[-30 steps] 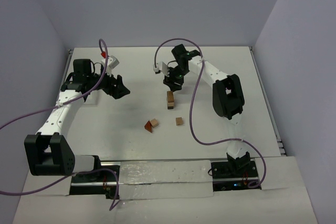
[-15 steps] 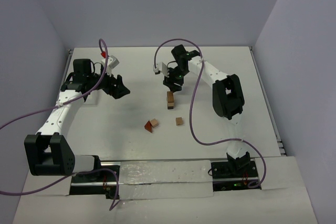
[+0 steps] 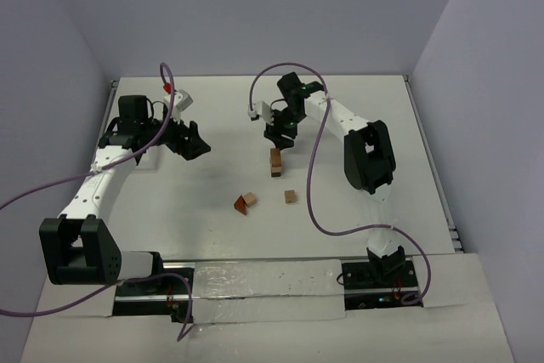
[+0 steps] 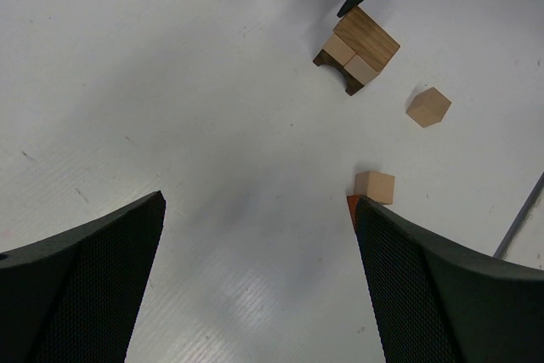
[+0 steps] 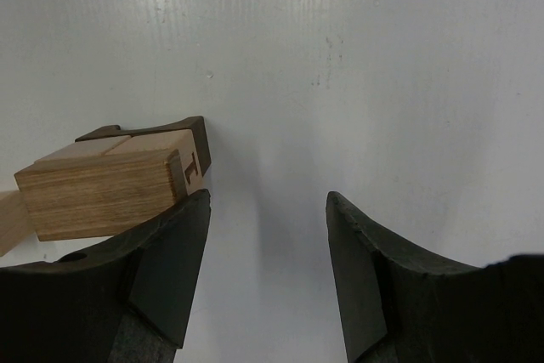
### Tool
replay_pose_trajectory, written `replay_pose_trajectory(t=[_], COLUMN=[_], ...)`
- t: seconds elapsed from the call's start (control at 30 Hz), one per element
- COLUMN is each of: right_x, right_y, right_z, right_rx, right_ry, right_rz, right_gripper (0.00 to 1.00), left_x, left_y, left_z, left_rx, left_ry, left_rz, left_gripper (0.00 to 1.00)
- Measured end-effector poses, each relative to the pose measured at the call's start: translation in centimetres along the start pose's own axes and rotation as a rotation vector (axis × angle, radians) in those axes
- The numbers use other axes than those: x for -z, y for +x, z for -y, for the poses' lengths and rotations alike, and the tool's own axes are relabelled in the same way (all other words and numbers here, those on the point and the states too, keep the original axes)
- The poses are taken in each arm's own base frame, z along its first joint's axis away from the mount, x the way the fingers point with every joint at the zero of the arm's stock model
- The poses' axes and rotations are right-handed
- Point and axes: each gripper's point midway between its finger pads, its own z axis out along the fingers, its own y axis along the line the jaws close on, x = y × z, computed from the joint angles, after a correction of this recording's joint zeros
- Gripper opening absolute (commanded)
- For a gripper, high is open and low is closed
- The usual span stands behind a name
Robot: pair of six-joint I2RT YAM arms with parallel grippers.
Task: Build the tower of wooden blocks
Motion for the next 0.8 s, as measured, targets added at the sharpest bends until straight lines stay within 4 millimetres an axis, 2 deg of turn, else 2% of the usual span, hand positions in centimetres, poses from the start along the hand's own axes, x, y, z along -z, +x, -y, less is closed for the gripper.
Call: replay_pose_trajectory(t=[0.13, 0.27, 0.37, 0.5, 0.67, 0.77, 0.8], right_x=[0.0, 0.4, 1.1, 3.1, 5.6, 7.4, 8.3], right_y=[0.1, 0.3, 0.2, 0.6, 3.7, 5.9, 6.6], right_z=[0.3, 1.5, 2.9, 5.6, 7.8, 6.7, 5.5], right_rx=[-0.008, -0.021, -0.025, -0.04, -0.097, -0.127, -0.14], right_ry=[0.017, 0.065, 0.117, 0.205, 0.269, 0.263, 0.254], right_rz=[-0.007, -0.016, -0.018, -0.016, -0.031, -0.042, -0.05], right_gripper=[0.59, 0.56, 0.53, 0.49, 0.47, 0.47, 0.47], left_x=[0.0, 0.0, 0.0, 0.0, 0.0, 0.2, 0.2], left_y=[0.0, 0.0, 0.0, 0.0, 0.0, -0.2, -0.2], left_z=[0.0, 0.0, 0.0, 0.0, 0.0, 0.1, 0.1], left_rx=[0.002, 0.002, 0.002, 0.002, -0.002, -0.011, -0.014], left_ry=[0.0, 0.0, -0.001, -0.001, -0.006, -0.009, -0.01], left_rz=[0.0, 0.0, 0.0, -0.001, -0.001, 0.004, 0.004], left_gripper=[0.99, 0.98, 0.98, 0.98, 0.98, 0.98, 0.98])
